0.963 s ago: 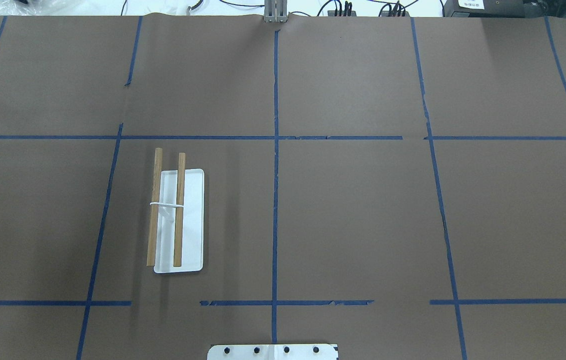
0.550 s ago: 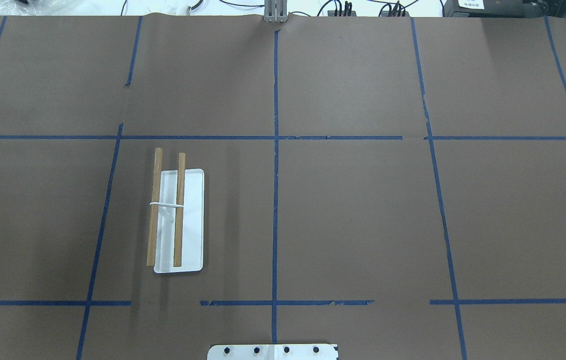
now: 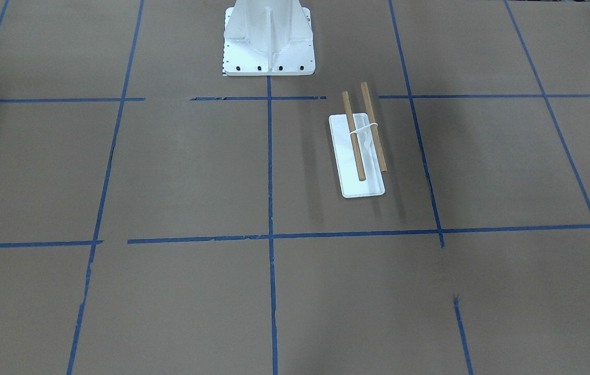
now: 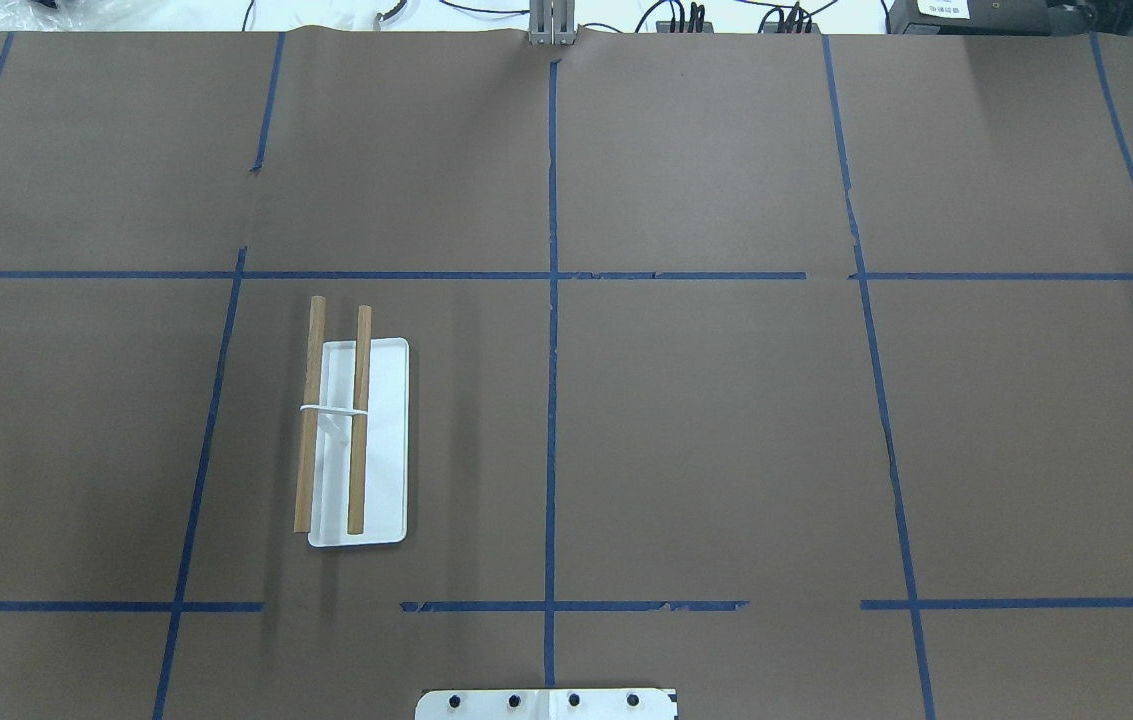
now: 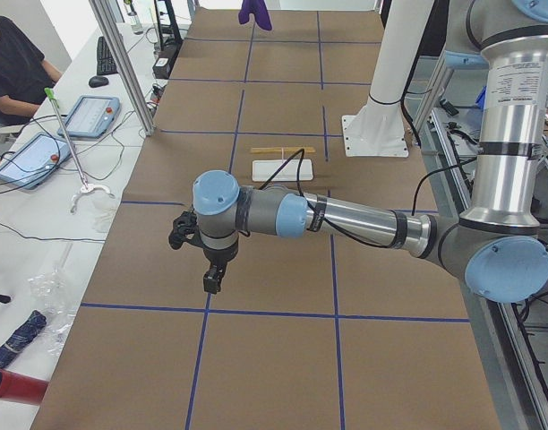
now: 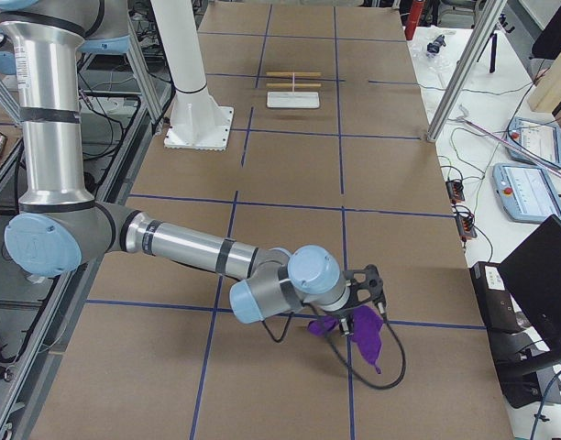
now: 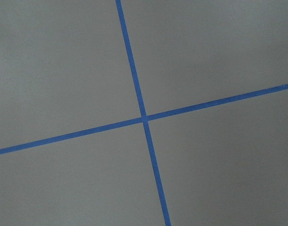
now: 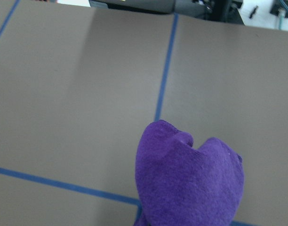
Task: Hang towel on rack
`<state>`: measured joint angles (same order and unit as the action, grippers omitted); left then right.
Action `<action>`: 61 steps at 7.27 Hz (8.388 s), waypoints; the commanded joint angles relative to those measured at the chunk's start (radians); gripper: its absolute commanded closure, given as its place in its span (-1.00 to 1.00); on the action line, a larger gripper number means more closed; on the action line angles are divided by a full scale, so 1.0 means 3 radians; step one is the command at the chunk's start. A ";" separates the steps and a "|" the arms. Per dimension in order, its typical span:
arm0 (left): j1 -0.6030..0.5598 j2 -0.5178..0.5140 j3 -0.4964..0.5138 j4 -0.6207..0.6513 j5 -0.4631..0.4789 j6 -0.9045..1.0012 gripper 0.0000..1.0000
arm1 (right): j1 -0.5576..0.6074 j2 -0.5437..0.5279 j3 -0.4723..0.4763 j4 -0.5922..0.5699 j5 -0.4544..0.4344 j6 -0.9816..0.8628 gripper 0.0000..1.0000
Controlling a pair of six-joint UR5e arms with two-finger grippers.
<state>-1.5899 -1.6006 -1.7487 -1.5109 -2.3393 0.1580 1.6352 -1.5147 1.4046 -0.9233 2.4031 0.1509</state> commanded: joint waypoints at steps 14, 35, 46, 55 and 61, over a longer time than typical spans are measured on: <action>0.2235 -0.1453 0.0138 -0.3402 0.0567 -0.6778 -1.00 | -0.3420 0.1249 0.2139 0.0005 -0.2682 0.3869 1.00; 0.2881 -0.2299 0.0353 -0.2986 0.0885 -0.7404 1.00 | -0.3799 0.1306 0.2364 0.0005 -0.3117 0.3639 1.00; 0.2784 -0.2278 0.0103 -0.2905 0.1469 -0.7425 1.00 | -0.3571 -0.0200 0.2998 -0.0005 -0.2409 0.3628 -1.00; 0.4105 -0.2005 -0.1306 -0.0749 0.4439 -0.6658 1.00 | -0.1391 -0.0361 0.2564 -0.2461 -0.0601 0.1131 -1.00; 0.4502 -0.0768 -0.1656 -0.0721 0.5021 -0.6923 1.00 | -0.1253 -0.0310 0.2502 -0.3053 -0.0673 0.0458 -1.00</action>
<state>-0.2374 -1.9317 -2.2157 -1.7278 -0.8392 -1.9148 1.2579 -1.6097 2.1601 -1.8361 2.1997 0.2898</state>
